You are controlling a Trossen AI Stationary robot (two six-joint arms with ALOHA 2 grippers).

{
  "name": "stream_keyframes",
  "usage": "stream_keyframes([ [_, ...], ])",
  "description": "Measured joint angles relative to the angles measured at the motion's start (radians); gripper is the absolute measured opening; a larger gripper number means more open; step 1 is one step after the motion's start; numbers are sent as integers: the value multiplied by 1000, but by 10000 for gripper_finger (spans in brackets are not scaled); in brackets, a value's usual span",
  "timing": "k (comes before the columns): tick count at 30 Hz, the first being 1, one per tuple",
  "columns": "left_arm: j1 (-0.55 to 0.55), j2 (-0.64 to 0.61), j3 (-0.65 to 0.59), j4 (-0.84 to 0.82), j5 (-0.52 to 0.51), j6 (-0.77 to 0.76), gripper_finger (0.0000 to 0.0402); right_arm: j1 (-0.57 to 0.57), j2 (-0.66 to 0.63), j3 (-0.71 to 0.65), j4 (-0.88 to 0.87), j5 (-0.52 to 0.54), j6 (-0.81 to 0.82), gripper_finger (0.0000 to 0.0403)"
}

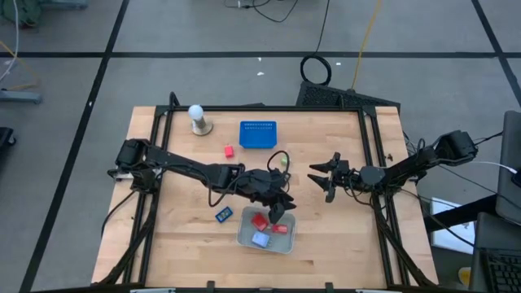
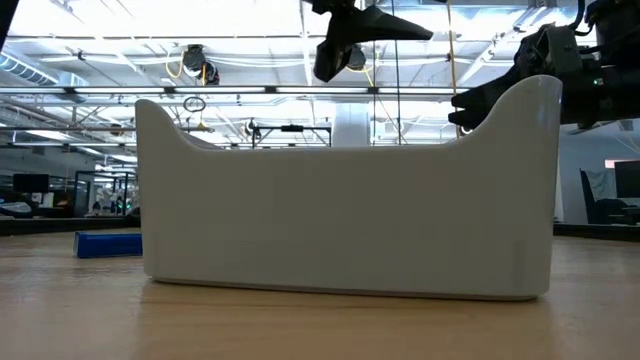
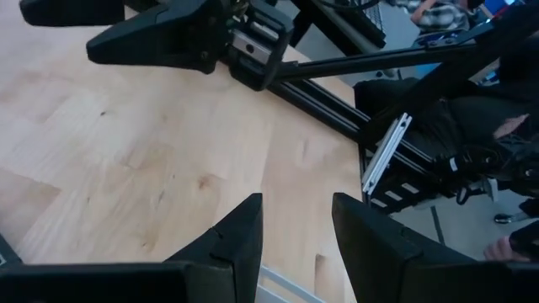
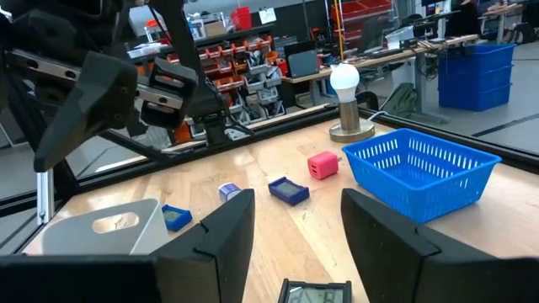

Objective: Pick & Place Office items
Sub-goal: Put the green charger adapter into the gray bin

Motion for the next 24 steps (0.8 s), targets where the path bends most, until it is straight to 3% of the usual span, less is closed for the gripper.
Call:
stream_keyframes([
  [24,52,0,0,-1,55,0,145,0,0,0,10,0,2,171],
])
